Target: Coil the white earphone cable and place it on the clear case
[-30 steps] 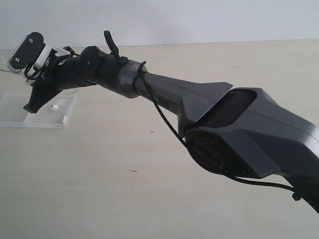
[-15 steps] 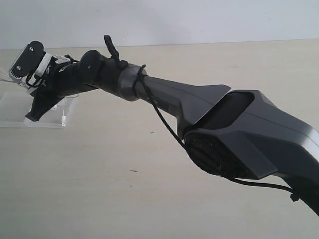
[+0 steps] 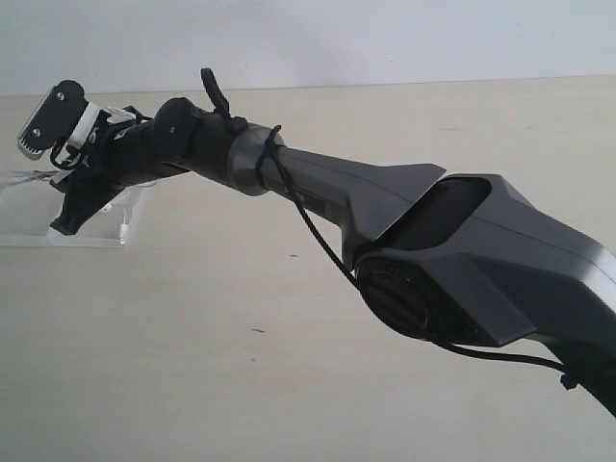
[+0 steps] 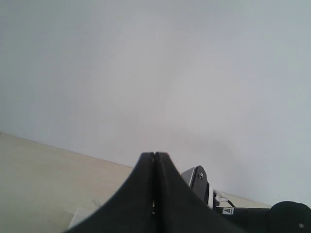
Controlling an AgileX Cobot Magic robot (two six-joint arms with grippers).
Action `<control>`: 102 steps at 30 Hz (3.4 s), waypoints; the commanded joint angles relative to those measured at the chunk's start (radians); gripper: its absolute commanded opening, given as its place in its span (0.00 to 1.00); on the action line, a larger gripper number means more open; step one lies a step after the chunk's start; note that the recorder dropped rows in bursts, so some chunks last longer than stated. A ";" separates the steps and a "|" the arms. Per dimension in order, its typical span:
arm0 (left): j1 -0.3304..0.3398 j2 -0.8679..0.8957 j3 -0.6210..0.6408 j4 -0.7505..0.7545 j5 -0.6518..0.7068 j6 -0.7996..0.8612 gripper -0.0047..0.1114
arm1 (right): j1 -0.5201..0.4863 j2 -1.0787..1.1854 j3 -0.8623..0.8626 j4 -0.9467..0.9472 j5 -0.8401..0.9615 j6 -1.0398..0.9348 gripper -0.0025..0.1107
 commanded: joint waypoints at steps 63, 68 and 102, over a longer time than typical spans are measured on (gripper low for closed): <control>0.003 -0.003 0.002 0.006 -0.001 -0.001 0.04 | -0.009 -0.398 -0.001 -0.603 0.673 0.949 0.02; 0.003 -0.003 0.002 0.006 -0.001 -0.001 0.04 | -0.009 -0.478 -0.001 -0.672 0.693 0.977 0.02; 0.003 -0.003 0.002 0.006 -0.001 -0.001 0.04 | -0.009 -0.723 0.452 -0.700 0.303 1.000 0.02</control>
